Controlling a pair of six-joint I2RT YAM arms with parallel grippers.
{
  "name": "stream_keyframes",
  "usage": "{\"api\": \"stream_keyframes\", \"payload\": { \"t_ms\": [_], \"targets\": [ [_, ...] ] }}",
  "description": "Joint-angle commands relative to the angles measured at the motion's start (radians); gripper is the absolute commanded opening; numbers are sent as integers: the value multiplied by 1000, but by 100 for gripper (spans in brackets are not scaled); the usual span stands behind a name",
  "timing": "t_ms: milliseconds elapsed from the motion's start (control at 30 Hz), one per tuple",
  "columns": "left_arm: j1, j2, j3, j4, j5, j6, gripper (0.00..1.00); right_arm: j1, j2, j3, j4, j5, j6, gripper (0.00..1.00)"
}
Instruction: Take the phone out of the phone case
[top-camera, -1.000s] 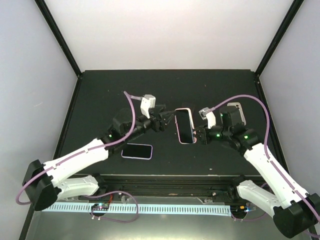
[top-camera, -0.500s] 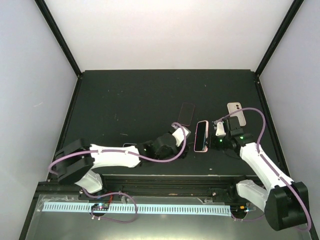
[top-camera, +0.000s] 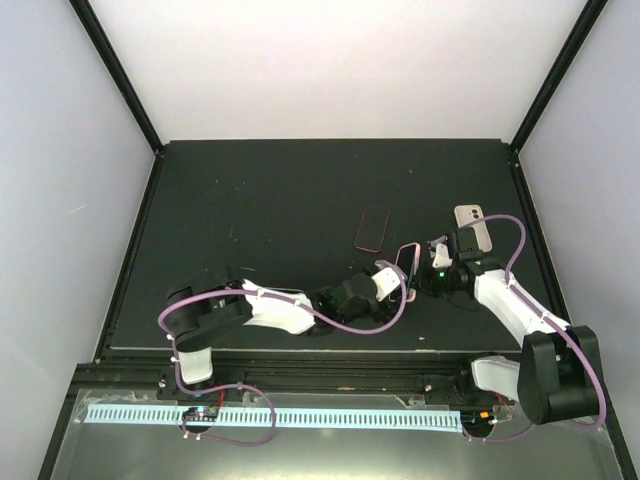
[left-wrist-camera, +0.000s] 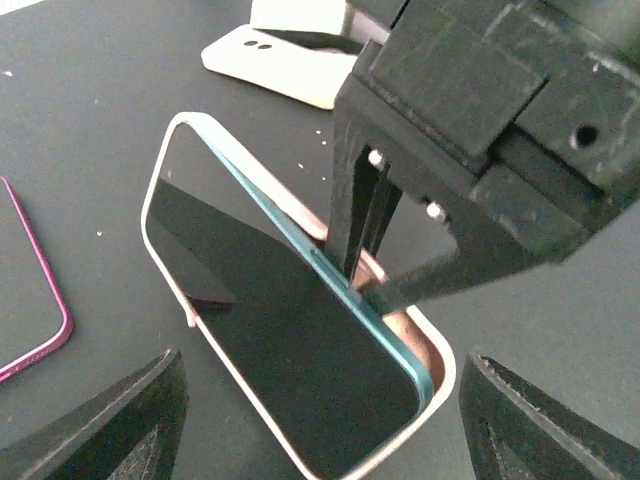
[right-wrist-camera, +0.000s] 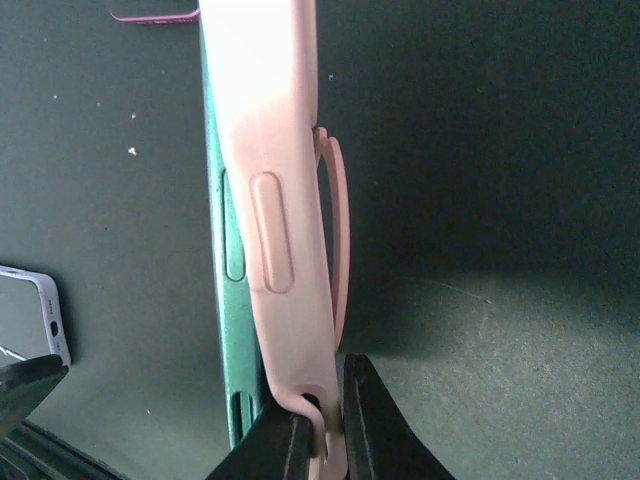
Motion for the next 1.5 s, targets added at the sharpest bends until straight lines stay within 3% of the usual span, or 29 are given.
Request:
{"api": "stream_keyframes", "payload": {
  "t_ms": [0,367,533,700,933,1267,1467],
  "targets": [
    [-29,69,100,-5,-95,55,76,-10,2,52,13,-38,-7,1],
    [-80,159,239,-184,-310,34,71,-13,13,66,23,-83,-5,1],
    [-81,108,189,-174,-336,4,74,-17,13,63,30,-88,-10,1],
    [-79,10,33,-24,-320,21,78,-25,4,55,26,-80,-19,1],
    [-75,93,166,-173,-336,57,70,-33,7,57,23,-78,-19,1],
    [-79,97,153,-94,-250,124,71,-34,28,57,28,-105,-24,1],
    [-78,123,205,-193,-423,78,65,-33,31,56,27,-116,-27,1]
  ]
}}
